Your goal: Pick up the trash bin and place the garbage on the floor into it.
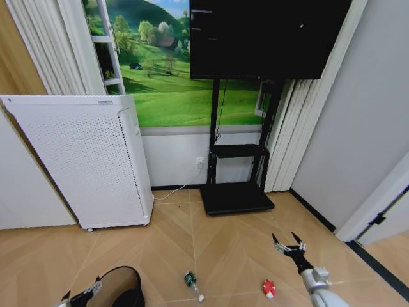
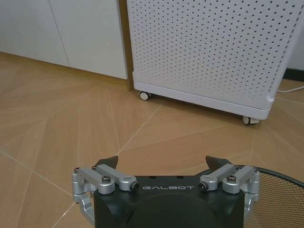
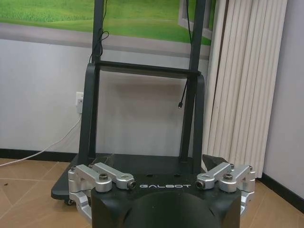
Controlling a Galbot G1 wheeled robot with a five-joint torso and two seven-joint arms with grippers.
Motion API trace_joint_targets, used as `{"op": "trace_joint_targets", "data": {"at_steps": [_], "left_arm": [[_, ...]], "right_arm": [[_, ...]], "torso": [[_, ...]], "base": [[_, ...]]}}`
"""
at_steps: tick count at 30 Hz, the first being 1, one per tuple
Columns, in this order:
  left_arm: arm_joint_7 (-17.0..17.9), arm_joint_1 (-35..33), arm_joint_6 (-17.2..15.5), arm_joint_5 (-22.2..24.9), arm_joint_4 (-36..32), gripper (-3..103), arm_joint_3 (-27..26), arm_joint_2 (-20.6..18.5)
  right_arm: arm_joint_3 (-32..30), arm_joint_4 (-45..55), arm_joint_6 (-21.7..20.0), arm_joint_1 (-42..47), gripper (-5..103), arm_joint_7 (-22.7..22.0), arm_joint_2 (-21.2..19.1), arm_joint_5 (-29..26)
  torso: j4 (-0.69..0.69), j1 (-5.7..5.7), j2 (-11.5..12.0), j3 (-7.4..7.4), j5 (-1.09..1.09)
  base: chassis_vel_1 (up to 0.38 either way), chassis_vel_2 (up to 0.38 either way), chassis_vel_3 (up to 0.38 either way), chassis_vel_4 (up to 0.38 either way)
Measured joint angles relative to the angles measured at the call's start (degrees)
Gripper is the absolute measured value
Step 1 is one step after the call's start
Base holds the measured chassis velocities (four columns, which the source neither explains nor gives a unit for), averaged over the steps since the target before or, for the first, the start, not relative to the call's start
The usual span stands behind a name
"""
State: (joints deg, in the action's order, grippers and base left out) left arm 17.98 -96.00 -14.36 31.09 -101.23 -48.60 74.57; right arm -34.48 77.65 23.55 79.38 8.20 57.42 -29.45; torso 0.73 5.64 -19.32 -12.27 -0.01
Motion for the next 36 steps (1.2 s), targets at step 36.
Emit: {"op": "trace_joint_targets", "data": {"at_steps": [36], "left_arm": [[0.1,4.3,-4.2,-2.8,-0.5,100,2.5,-0.5]], "right_arm": [[-1.2,-2.3,0.8,-0.4,100,1.2,0.3,-1.0]], "torso": [[0.00,0.05,-0.2,-0.10,0.04]], "base": [[0.000,0.000,0.000,0.000]]}}
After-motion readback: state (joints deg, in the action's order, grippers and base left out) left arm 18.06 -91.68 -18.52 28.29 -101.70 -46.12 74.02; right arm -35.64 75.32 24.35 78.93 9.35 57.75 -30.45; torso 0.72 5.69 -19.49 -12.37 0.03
